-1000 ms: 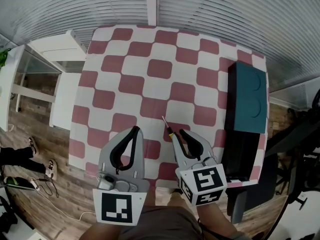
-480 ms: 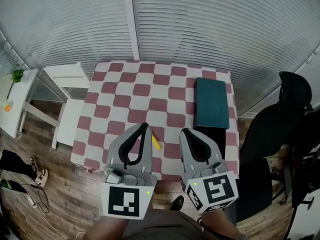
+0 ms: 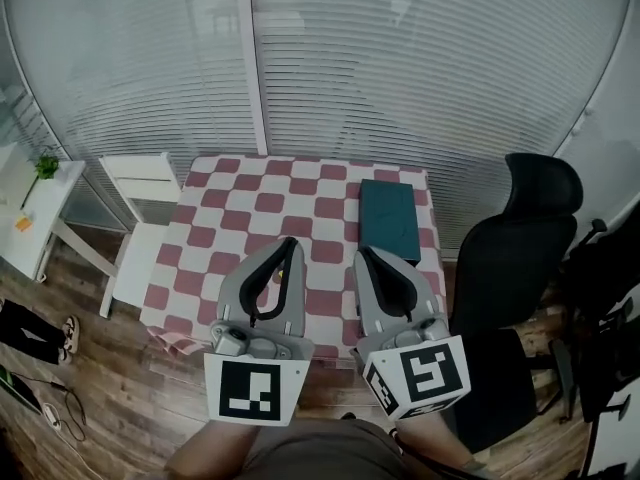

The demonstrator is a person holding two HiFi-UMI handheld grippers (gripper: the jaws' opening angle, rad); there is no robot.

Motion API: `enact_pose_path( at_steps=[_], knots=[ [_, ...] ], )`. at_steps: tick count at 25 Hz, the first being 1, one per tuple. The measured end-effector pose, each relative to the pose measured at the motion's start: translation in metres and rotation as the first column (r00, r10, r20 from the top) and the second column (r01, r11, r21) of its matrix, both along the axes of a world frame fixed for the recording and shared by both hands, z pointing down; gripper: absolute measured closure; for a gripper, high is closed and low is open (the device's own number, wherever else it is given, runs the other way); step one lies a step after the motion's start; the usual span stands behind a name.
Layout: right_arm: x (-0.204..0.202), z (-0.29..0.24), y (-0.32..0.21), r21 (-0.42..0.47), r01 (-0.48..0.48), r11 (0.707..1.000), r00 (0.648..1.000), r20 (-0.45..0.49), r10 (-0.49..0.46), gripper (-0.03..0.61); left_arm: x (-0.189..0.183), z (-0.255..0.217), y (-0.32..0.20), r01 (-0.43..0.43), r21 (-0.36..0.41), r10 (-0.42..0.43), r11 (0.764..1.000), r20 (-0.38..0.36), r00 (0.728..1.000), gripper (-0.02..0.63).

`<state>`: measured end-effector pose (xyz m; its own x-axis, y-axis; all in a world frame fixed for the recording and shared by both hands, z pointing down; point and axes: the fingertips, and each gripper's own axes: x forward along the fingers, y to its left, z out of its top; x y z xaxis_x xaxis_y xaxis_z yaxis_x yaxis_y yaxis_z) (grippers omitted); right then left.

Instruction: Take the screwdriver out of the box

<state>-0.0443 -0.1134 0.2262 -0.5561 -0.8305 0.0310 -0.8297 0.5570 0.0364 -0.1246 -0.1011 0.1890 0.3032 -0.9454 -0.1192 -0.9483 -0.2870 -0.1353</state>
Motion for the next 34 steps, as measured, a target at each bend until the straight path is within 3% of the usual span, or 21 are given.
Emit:
enact_pose_path(
  at_steps=[10, 34],
  knots=[
    [0.0, -0.016, 0.014, 0.059, 0.001, 0.998, 1.0, -0.007, 0.0, 0.555, -0.001, -0.012, 0.016, 0.012, 0.034, -0.012, 0.999, 0.01, 1.0, 0.614],
    [-0.003, -0.014, 0.013, 0.055, 0.0, 0.998, 1.0, -0.004, 0.001, 0.554, -0.002, -0.011, 0.013, 0.001, 0.038, -0.001, 0.999, 0.012, 1.0, 0.614]
  ],
)
